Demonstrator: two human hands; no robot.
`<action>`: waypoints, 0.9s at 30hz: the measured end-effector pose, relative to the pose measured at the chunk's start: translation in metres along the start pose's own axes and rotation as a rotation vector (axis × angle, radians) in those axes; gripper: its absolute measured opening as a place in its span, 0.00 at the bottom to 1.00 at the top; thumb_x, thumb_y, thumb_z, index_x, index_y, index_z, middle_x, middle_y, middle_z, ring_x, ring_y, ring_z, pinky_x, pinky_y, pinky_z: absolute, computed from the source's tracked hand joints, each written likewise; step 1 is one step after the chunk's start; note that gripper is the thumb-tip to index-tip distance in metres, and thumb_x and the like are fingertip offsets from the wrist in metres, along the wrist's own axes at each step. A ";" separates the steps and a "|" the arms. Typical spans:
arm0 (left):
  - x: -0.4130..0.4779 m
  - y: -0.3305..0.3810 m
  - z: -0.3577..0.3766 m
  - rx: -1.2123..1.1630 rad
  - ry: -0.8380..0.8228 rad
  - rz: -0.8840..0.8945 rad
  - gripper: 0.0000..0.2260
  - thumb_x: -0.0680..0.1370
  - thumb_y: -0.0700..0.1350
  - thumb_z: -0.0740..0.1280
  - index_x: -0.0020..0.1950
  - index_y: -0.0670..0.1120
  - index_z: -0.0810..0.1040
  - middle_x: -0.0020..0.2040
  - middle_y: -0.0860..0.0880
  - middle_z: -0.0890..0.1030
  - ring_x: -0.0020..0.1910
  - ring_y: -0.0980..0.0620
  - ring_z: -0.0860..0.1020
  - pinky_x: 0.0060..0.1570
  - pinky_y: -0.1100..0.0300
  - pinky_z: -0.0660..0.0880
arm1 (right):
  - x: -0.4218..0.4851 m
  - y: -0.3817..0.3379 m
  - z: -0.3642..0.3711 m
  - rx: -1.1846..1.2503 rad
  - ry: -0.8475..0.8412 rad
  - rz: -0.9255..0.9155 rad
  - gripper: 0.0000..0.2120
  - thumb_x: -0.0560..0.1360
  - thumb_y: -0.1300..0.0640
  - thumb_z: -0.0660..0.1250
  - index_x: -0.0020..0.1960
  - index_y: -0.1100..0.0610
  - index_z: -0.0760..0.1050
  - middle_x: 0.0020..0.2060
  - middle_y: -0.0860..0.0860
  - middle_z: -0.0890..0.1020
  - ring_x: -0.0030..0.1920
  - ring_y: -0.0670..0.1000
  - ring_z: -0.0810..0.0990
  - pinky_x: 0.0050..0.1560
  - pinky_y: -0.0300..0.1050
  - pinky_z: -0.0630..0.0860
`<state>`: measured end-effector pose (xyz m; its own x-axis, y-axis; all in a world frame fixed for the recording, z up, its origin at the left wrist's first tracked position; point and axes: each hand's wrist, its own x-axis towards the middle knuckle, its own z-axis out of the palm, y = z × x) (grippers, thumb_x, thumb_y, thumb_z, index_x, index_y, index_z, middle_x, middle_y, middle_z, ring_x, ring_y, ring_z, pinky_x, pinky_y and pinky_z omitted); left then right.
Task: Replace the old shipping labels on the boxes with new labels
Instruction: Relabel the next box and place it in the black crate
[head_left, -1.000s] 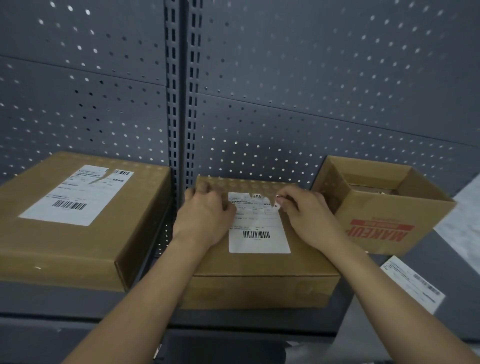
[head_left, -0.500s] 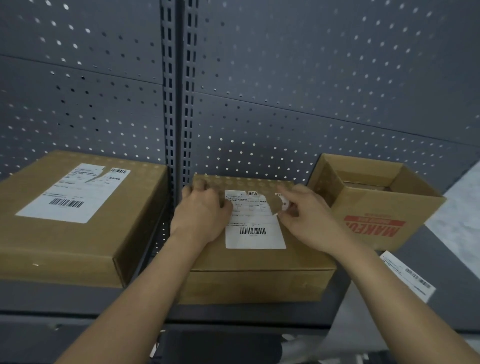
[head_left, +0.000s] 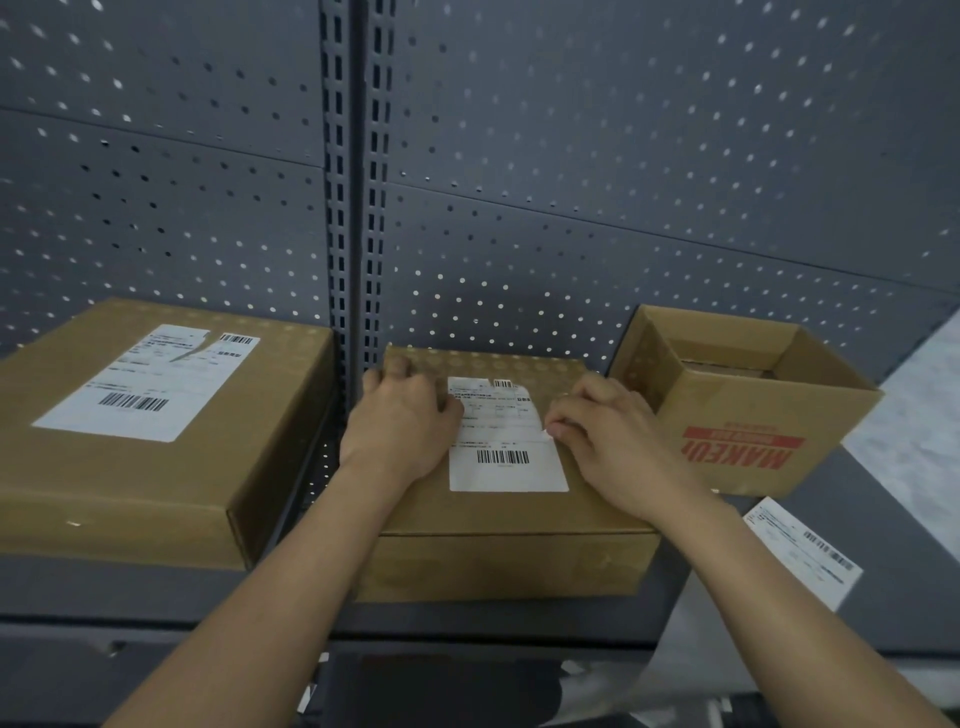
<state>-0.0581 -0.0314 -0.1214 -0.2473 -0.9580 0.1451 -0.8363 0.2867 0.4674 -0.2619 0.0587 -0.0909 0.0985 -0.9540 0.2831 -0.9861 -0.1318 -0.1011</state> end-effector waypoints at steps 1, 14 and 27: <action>0.000 0.000 0.000 -0.001 -0.001 0.002 0.19 0.80 0.54 0.59 0.66 0.45 0.75 0.70 0.44 0.68 0.71 0.39 0.62 0.61 0.43 0.71 | -0.001 0.002 0.001 0.055 0.008 0.001 0.06 0.80 0.53 0.63 0.52 0.50 0.79 0.47 0.45 0.72 0.53 0.48 0.71 0.56 0.49 0.69; 0.000 0.001 -0.001 -0.001 -0.005 -0.003 0.19 0.80 0.53 0.60 0.65 0.45 0.75 0.69 0.44 0.69 0.69 0.39 0.63 0.59 0.44 0.71 | -0.021 0.004 0.004 0.343 0.152 -0.108 0.08 0.80 0.63 0.65 0.53 0.54 0.81 0.48 0.45 0.82 0.52 0.43 0.79 0.54 0.34 0.72; -0.002 0.001 -0.001 -0.019 -0.002 -0.001 0.18 0.80 0.52 0.60 0.66 0.46 0.75 0.70 0.44 0.68 0.69 0.38 0.63 0.59 0.44 0.71 | -0.015 -0.010 -0.004 0.359 -0.021 0.121 0.13 0.80 0.62 0.59 0.56 0.51 0.81 0.50 0.43 0.78 0.52 0.41 0.74 0.51 0.23 0.64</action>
<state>-0.0583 -0.0296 -0.1201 -0.2479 -0.9582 0.1430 -0.8271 0.2861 0.4837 -0.2542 0.0755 -0.0900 -0.0099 -0.9732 0.2295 -0.8815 -0.0999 -0.4614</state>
